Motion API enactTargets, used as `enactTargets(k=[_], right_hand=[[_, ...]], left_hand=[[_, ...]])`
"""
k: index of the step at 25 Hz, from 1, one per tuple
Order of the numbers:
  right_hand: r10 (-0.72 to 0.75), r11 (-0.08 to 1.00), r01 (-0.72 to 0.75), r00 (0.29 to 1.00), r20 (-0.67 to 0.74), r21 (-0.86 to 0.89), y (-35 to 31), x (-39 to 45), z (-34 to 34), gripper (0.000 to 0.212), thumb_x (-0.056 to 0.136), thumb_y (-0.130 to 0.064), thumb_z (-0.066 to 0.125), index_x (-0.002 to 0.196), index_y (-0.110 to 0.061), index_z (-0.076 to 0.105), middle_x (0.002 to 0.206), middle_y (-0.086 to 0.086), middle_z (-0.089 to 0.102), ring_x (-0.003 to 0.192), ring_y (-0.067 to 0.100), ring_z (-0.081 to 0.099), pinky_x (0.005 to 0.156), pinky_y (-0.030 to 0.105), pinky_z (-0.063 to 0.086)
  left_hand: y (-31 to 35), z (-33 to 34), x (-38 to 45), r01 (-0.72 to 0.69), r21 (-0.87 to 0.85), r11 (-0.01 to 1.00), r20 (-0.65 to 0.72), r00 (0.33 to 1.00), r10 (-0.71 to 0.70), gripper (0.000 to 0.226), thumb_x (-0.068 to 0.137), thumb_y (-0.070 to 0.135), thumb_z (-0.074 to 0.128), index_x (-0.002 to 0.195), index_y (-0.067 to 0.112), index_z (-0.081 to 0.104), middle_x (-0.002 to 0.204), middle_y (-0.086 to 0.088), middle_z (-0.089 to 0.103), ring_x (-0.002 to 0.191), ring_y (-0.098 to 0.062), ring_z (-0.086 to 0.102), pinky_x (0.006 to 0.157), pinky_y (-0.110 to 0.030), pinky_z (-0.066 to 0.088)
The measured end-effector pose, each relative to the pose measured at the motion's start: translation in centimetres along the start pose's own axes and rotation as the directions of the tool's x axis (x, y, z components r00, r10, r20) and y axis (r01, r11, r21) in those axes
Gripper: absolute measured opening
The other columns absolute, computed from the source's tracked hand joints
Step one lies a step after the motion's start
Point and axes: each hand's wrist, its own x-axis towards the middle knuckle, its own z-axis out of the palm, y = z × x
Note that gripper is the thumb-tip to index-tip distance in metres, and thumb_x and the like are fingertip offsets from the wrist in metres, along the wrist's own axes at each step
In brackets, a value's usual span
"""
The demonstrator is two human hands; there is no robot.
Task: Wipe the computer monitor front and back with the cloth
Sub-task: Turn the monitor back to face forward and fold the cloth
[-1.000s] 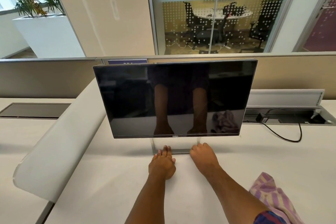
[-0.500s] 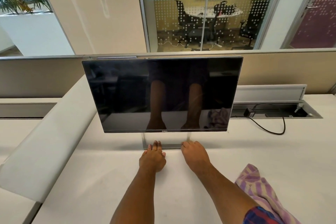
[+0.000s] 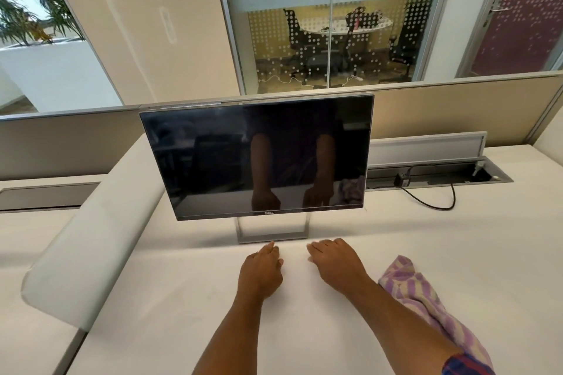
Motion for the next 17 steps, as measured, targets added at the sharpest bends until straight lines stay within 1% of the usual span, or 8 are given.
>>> enactTargets(k=[2, 3, 5, 8, 11, 13, 15, 17], right_hand=[[-0.087, 0.993, 0.077, 0.990, -0.113, -0.090, 0.0, -2.0, -0.4, 0.012, 0.080, -0.030, 0.082, 0.090, -0.023, 0.079, 0.085, -0.004, 0.077, 0.074, 0.016, 0.071, 0.070, 0.030, 0.054], [-0.102, 0.990, 0.084, 0.982, -0.161, -0.115, 0.1, -2.8, -0.8, 0.012, 0.076, -0.031, 0.086, 0.079, -0.022, 0.077, 0.074, -0.005, 0.073, 0.064, 0.016, 0.067, 0.062, 0.028, 0.050], [-0.056, 0.994, 0.030, 0.968, -0.246, -0.107, 0.2, -4.2, -2.3, 0.025, 0.075, -0.037, 0.087, 0.067, -0.019, 0.070, 0.065, -0.003, 0.064, 0.054, 0.018, 0.059, 0.053, 0.029, 0.043], [0.103, 0.993, -0.117, 0.933, -0.345, -0.021, 1.3, -6.3, -4.2, 0.038, 0.086, -0.044, 0.072, 0.063, -0.016, 0.063, 0.063, -0.001, 0.058, 0.046, 0.020, 0.053, 0.047, 0.027, 0.030], [0.302, 0.953, -0.288, 0.921, -0.245, 0.091, 3.5, -9.4, -5.5, 0.036, 0.092, -0.053, 0.059, 0.075, -0.022, 0.065, 0.077, -0.006, 0.064, 0.058, 0.019, 0.061, 0.054, 0.028, 0.039], [0.440, 0.897, -0.441, 0.891, -0.115, 0.017, 5.2, -11.3, -6.2, 0.043, 0.092, -0.064, 0.049, 0.089, -0.025, 0.067, 0.091, -0.008, 0.067, 0.075, 0.017, 0.064, 0.066, 0.031, 0.045], [0.552, 0.827, -0.552, 0.833, -0.033, -0.104, 6.5, -13.0, -6.4, 0.059, 0.088, -0.075, 0.037, 0.101, -0.026, 0.066, 0.101, -0.007, 0.067, 0.088, 0.018, 0.064, 0.077, 0.035, 0.047], [0.605, 0.794, -0.598, 0.796, 0.038, -0.106, 7.3, -13.8, -6.6, 0.065, 0.085, -0.079, 0.032, 0.108, -0.027, 0.063, 0.107, -0.007, 0.066, 0.097, 0.017, 0.064, 0.085, 0.035, 0.048]], left_hand=[[1.8, -0.1, -1.4, -0.052, 0.038, 0.998, -0.073, 0.996, 0.055, 0.036, 0.102, 0.028, 0.039, 0.130, 0.017, 0.060, 0.143, -0.001, 0.056, 0.119, -0.023, 0.060, 0.096, -0.029, 0.044], [2.8, -0.1, -2.0, -0.078, 0.055, 0.995, -0.095, 0.992, 0.083, 0.029, 0.101, 0.024, 0.041, 0.117, 0.017, 0.064, 0.128, -0.002, 0.066, 0.104, -0.024, 0.064, 0.084, -0.027, 0.044], [4.7, -0.3, -3.3, -0.129, 0.077, 0.989, -0.102, 0.985, 0.137, 0.023, 0.100, 0.025, 0.043, 0.102, 0.016, 0.064, 0.106, -0.003, 0.072, 0.090, -0.024, 0.065, 0.075, -0.028, 0.042], [7.7, 0.5, -4.4, -0.194, 0.095, 0.976, -0.079, 0.976, 0.202, 0.028, 0.100, 0.036, 0.046, 0.095, 0.015, 0.063, 0.096, -0.003, 0.070, 0.085, -0.027, 0.064, 0.071, -0.033, 0.045], [11.1, 2.1, -5.2, -0.253, 0.052, 0.966, -0.040, 0.966, 0.255, 0.030, 0.097, 0.043, 0.050, 0.096, 0.016, 0.062, 0.097, -0.003, 0.068, 0.087, -0.027, 0.065, 0.073, -0.034, 0.048], [12.9, 3.0, -5.5, -0.281, -0.048, 0.959, -0.019, 0.960, 0.280, 0.031, 0.093, 0.047, 0.056, 0.107, 0.020, 0.061, 0.110, 0.002, 0.065, 0.095, -0.023, 0.063, 0.079, -0.033, 0.048], [14.3, 4.0, -5.5, -0.304, -0.136, 0.943, 0.034, 0.950, 0.311, 0.045, 0.087, 0.052, 0.062, 0.122, 0.024, 0.056, 0.125, 0.006, 0.059, 0.105, -0.021, 0.061, 0.086, -0.032, 0.046], [15.6, 4.9, -5.3, -0.336, -0.153, 0.929, 0.107, 0.929, 0.354, 0.063, 0.078, 0.062, 0.066, 0.129, 0.029, 0.052, 0.132, 0.007, 0.056, 0.112, -0.021, 0.059, 0.091, -0.034, 0.047]])
